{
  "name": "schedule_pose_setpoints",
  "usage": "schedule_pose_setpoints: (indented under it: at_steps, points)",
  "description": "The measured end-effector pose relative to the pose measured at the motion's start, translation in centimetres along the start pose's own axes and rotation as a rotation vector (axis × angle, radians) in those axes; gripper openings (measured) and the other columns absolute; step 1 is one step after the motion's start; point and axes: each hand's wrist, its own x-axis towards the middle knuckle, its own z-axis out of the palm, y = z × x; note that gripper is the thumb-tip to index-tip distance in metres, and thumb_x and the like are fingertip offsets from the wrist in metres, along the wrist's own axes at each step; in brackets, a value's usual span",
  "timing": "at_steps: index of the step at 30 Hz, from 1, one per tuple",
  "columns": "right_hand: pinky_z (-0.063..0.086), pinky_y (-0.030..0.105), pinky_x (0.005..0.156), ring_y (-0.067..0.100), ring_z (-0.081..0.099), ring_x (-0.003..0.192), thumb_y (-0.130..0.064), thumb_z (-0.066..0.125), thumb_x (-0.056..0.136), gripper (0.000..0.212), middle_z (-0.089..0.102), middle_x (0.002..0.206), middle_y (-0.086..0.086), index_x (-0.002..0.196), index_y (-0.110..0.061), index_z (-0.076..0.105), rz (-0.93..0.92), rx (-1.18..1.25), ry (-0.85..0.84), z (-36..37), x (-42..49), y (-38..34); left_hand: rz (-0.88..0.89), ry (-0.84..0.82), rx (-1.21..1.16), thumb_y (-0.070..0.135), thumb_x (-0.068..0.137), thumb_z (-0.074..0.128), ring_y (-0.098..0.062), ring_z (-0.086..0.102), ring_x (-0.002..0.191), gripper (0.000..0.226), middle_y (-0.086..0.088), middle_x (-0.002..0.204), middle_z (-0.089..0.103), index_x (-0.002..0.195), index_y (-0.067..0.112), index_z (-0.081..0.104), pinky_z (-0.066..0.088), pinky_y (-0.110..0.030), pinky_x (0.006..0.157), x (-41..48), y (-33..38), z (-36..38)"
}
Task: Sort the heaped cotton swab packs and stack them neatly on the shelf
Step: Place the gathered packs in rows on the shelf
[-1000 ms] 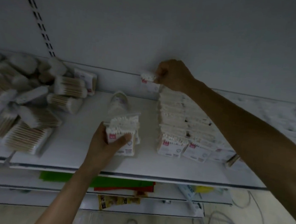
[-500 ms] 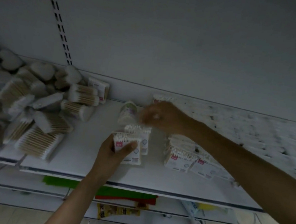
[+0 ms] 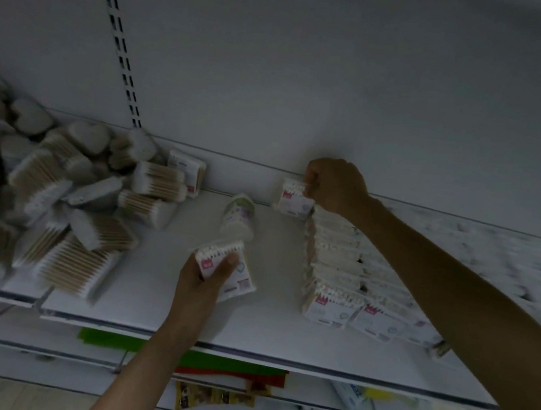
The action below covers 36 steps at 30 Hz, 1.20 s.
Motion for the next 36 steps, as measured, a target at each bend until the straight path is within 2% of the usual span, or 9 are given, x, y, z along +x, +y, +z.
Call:
schedule_pose_setpoints:
  at_steps: [6,9,12,14,16,20,25,30,36]
  points:
    - [0.026,0.032,0.09,0.024,0.058,0.095,-0.01,0.055,0.084,0.013,0.063,0.098,0.002,0.092,-0.016,0.063,-0.049,-0.345,0.005,1.8,0.4,-0.9,-0.043,0.021,-0.043,0.011,0.086,0.064,-0.02,0.068,0.1,0.026,0.001,0.108,0.07,0.109,0.024,0.063,0.056,-0.041,0.084,0.4,-0.7,-0.6]
    - [0.023,0.03,0.082,0.019,0.053,0.08,-0.007,0.058,0.082,0.014,0.053,0.075,-0.004,0.074,-0.018,0.054,-0.042,-0.471,-0.062,1.2,0.3,-1.6,0.017,-0.02,0.037,0.0,0.09,0.059,-0.011,0.07,0.087,0.024,0.002,0.098,0.072,0.103,0.02,0.063,0.057,-0.024,0.07,0.2,-0.4,-0.5]
    - [0.028,0.033,0.091,0.022,0.055,0.094,-0.023,0.06,0.085,0.015,0.061,0.098,0.001,0.098,-0.016,0.062,-0.129,-0.524,0.04,-0.1,-1.0,-2.2,0.038,-0.092,0.076,0.001,0.087,0.063,-0.013,0.071,0.087,0.02,0.003,0.092,0.075,0.101,0.014,0.067,0.056,-0.021,0.069,-0.2,0.0,-0.3]
    - [0.033,0.035,0.095,0.024,0.058,0.102,-0.043,0.054,0.088,0.038,0.064,0.112,0.004,0.115,-0.018,0.064,-0.228,-0.296,0.104,-0.5,-3.0,-3.6,0.044,-0.109,0.094,0.002,0.087,0.063,-0.013,0.071,0.087,0.018,0.005,0.091,0.075,0.099,0.014,0.069,0.056,-0.022,0.071,-0.1,0.1,-0.4]
    - [0.04,0.037,0.096,0.022,0.06,0.105,-0.052,0.056,0.087,0.045,0.066,0.116,0.003,0.118,-0.021,0.065,-0.303,0.042,-0.052,-0.3,-5.3,-5.2,0.04,-0.126,0.099,0.003,0.087,0.063,-0.014,0.071,0.089,0.017,0.004,0.092,0.075,0.097,0.015,0.07,0.056,-0.024,0.074,-0.1,0.0,-0.5]
    - [0.049,0.033,0.088,0.016,0.064,0.096,-0.031,0.068,0.086,0.025,0.071,0.104,0.003,0.104,-0.014,0.073,-0.279,0.273,-0.362,1.1,-7.2,-6.3,0.057,-0.154,0.129,0.002,0.087,0.063,-0.014,0.07,0.09,0.021,0.004,0.093,0.075,0.103,0.017,0.066,0.056,-0.023,0.073,-0.1,0.0,-0.4]
    - [0.044,0.026,0.081,0.016,0.065,0.089,-0.027,0.072,0.083,0.014,0.073,0.095,0.0,0.091,-0.017,0.076,-0.228,0.116,-0.129,-0.4,-5.9,-3.8,0.052,-0.075,0.014,0.0,0.084,0.064,-0.009,0.067,0.093,0.045,-0.008,0.109,0.066,0.123,0.018,0.051,0.056,-0.025,0.08,-0.2,-0.3,0.1]
    - [0.033,0.023,0.081,0.02,0.066,0.085,-0.015,0.065,0.086,0.009,0.073,0.095,0.0,0.085,-0.018,0.074,-0.139,-0.01,0.089,-0.3,-3.5,-1.2,0.102,-0.068,0.13,0.033,0.077,0.079,-0.016,0.066,0.098,0.044,0.002,0.099,0.069,0.114,0.022,0.059,0.054,-0.04,0.088,-0.4,-1.1,0.0]
    - [0.024,0.034,0.087,0.026,0.054,0.097,-0.019,0.053,0.09,0.019,0.062,0.1,0.006,0.095,-0.014,0.07,-0.161,-0.369,0.13,2.3,-3.1,-0.8,0.464,0.148,0.585,0.019,0.085,0.071,-0.005,0.058,0.095,0.022,0.008,0.101,0.064,0.104,0.023,0.06,0.044,-0.01,0.085,-1.4,-2.3,0.7]
